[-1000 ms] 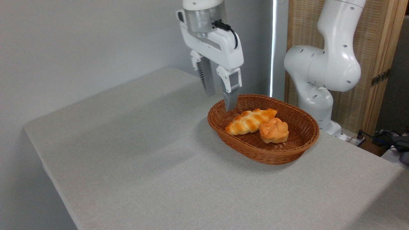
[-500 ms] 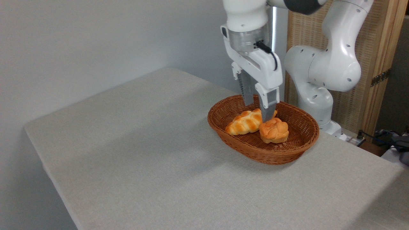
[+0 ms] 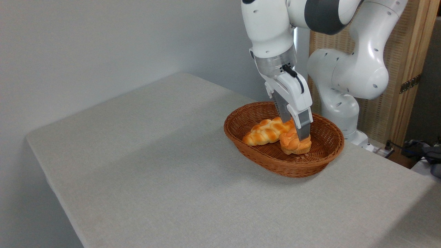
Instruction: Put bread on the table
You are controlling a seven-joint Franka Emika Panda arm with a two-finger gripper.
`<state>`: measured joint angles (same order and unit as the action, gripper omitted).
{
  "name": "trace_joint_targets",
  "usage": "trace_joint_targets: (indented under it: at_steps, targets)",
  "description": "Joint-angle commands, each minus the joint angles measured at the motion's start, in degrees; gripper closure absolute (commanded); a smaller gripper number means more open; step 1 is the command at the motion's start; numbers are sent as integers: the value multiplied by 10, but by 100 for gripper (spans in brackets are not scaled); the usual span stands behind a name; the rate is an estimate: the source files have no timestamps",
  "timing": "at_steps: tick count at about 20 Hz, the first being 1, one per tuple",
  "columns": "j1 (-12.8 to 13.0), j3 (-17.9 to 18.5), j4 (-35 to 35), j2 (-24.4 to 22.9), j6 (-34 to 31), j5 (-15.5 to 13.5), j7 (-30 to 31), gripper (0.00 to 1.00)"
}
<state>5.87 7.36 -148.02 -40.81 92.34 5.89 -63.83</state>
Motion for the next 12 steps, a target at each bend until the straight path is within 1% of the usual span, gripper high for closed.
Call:
trace_joint_targets:
  at_steps: [1,2,4,7,12]
  targets:
    - [8,24,-12,-7,-6,12,-8,0]
    - [8,26,-12,-6,-5,16,-9,0]
    - [8,35,-13,-6,-7,51,-9,0]
    - [9,49,-17,-3,-5,53,-9,0]
    - [11,49,-28,-2,5,52,-9,0]
